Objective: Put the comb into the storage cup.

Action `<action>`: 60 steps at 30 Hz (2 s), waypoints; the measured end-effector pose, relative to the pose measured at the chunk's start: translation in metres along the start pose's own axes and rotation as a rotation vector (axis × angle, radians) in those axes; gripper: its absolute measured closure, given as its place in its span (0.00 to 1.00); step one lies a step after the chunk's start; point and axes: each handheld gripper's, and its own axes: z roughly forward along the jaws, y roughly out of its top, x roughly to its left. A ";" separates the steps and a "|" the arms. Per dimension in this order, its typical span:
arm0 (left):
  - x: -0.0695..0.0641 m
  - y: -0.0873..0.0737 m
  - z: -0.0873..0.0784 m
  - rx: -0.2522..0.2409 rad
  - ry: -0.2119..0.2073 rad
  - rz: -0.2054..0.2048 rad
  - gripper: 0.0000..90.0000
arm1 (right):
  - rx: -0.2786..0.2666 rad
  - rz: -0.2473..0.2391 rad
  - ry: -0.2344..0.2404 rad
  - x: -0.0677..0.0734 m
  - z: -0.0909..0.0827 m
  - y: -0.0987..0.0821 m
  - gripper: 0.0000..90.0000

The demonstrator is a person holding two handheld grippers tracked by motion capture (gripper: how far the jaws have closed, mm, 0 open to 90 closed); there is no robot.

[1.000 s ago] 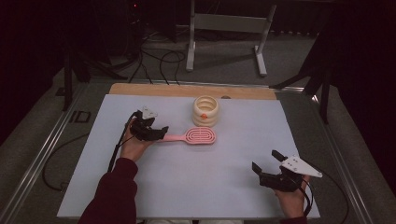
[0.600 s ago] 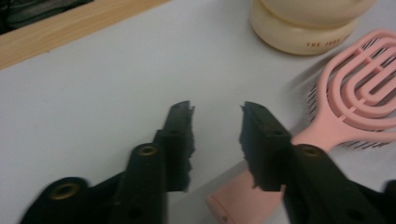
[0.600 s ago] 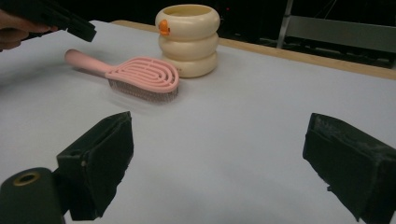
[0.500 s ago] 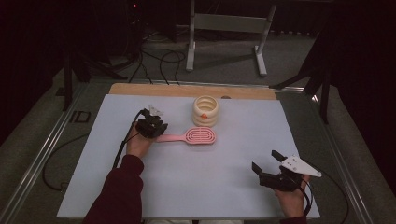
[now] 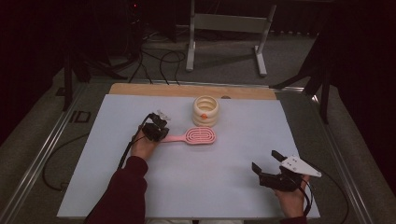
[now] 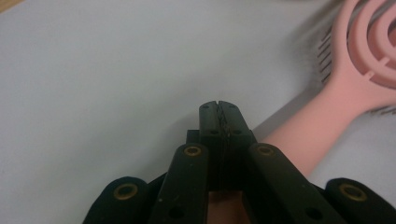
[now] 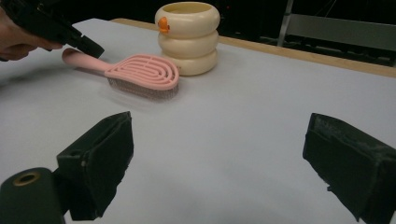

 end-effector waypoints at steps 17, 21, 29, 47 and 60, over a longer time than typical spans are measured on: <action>-0.014 -0.022 -0.012 0.036 0.022 0.008 1.00 | 0.000 -0.003 0.002 0.001 0.000 0.000 0.10; -0.018 -0.027 -0.017 0.041 0.022 0.014 1.00 | -0.001 -0.004 0.002 0.001 0.000 0.000 0.10; -0.023 -0.039 -0.026 0.062 0.007 0.020 1.00 | 0.002 -0.004 0.002 0.002 0.000 0.000 0.10; -0.036 -0.049 -0.036 0.064 -0.070 -0.008 1.00 | 0.004 -0.002 0.005 0.002 0.001 0.000 0.10; -0.049 -0.053 -0.040 0.057 -0.129 -0.021 0.99 | 0.006 -0.005 0.007 0.002 0.002 0.000 0.10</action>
